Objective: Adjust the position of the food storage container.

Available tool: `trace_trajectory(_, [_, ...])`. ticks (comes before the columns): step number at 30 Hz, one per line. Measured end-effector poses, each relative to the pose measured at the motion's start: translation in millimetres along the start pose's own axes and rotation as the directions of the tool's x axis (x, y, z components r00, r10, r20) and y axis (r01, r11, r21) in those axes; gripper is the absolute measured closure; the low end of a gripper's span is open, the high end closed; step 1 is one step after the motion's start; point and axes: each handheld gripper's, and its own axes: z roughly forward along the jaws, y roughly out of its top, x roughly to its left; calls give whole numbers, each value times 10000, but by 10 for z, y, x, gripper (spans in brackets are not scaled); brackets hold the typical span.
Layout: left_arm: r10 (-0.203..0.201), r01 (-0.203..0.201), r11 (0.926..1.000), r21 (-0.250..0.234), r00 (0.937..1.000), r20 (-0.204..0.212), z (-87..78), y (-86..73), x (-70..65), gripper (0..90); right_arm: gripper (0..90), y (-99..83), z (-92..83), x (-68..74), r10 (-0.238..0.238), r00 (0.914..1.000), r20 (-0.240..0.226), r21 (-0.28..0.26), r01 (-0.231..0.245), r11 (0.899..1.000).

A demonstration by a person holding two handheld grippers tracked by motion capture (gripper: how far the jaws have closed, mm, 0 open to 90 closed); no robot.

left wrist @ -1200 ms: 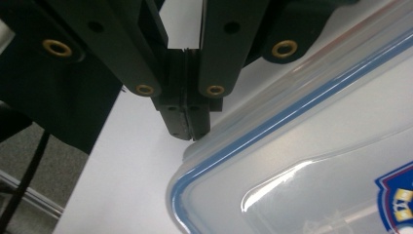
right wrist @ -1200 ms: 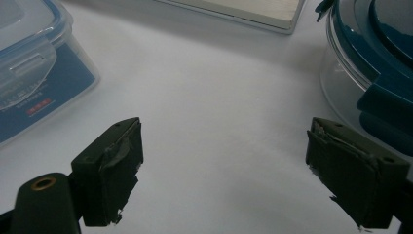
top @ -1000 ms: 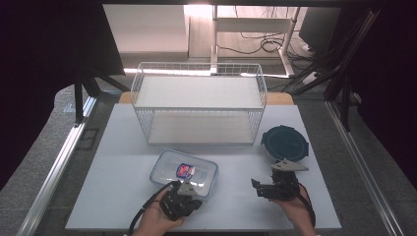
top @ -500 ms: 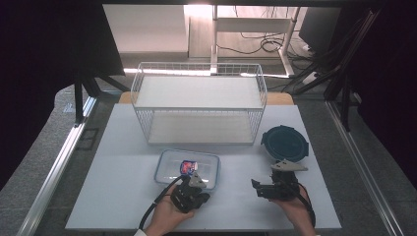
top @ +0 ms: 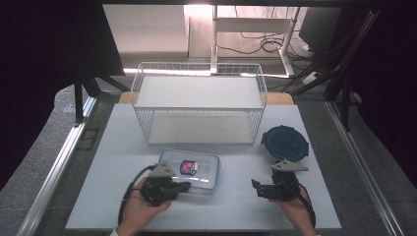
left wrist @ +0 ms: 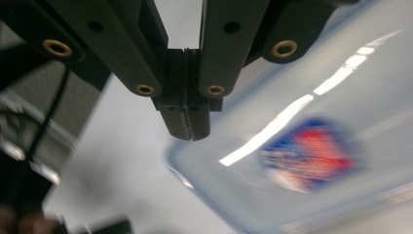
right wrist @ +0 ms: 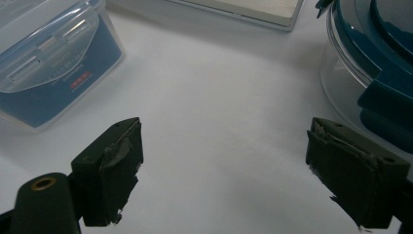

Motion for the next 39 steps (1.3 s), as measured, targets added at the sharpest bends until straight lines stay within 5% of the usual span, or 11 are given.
trace_trajectory(2, [-154,139,9998,-173,9958,-902,-103,-12,161,900,136,1,5,9,-11,10000,4,25,11,10000])
trace_trajectory(3, [-581,544,9980,-323,9905,-1249,-160,-43,350,900,136,2,14,19,-13,10000,-14,40,13,10000])
trace_trajectory(4, [-581,544,9980,-323,9905,-1249,-160,-43,350,900,136,2,14,19,-13,10000,-14,40,13,10000])
trace_trajectory(7, [-1160,1104,9931,-405,9753,-1879,-180,-113,616,900,136,-7,32,26,-25,10000,-6,100,25,9999])
trace_trajectory(9, [-1513,1471,9885,-353,9658,-2105,-159,-172,764,900,136,-13,40,21,-41,10000,10,134,41,9999])
trace_trajectory(14, [-2013,2102,9775,178,9545,-2202,-4,-299,1014,900,136,-14,45,13,-22,10000,41,145,21,9999])
trace_trajectory(28, [-1828,2044,9739,992,9643,-1916,194,-357,1023,900,136,-16,36,3,2,10000,30,104,-3,9999])
trace_trajectory(39, [-1825,1952,9739,1162,9768,-1118,265,-361,899,900,136,-20,35,-14,23,10000,59,120,-24,9999])
